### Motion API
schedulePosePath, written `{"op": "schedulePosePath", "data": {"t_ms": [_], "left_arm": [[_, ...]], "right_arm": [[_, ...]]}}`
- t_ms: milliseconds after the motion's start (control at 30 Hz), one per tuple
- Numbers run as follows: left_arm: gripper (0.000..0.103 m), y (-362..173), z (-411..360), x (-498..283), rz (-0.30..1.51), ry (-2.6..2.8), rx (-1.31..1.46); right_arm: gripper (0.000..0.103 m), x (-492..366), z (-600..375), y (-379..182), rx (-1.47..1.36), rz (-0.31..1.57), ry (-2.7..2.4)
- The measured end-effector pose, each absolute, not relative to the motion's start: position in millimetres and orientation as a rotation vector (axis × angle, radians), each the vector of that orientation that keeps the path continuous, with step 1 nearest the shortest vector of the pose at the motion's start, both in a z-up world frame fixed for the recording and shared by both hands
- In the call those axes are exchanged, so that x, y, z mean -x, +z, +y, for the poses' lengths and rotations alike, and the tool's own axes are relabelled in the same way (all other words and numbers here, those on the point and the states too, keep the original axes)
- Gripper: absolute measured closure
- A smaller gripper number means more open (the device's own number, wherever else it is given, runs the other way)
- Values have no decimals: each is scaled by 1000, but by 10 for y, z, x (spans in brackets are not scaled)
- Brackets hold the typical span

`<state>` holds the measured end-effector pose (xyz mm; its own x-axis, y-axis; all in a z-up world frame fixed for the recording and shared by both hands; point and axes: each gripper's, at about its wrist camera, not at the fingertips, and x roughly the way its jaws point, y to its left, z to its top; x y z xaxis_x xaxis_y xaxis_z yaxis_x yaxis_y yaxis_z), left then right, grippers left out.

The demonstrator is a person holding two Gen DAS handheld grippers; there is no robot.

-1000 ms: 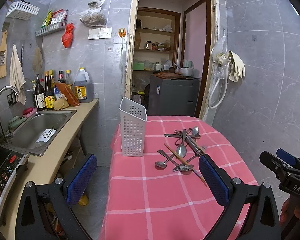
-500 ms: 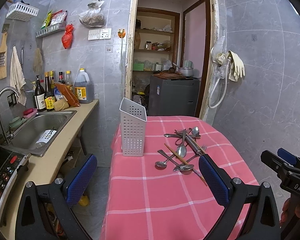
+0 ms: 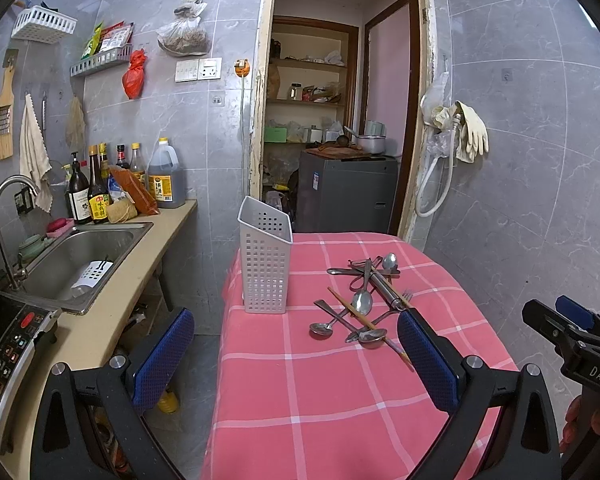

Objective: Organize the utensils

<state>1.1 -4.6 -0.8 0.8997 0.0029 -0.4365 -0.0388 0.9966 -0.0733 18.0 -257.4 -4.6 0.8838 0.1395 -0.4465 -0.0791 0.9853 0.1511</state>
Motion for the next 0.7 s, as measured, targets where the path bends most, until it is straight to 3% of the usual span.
{"op": "schedulePosePath", "data": {"t_ms": [700], "left_arm": [[1,-21,-59,7,453,20,79]], "right_arm": [[1,-185,-2616,-37,-131,479,114]]}}
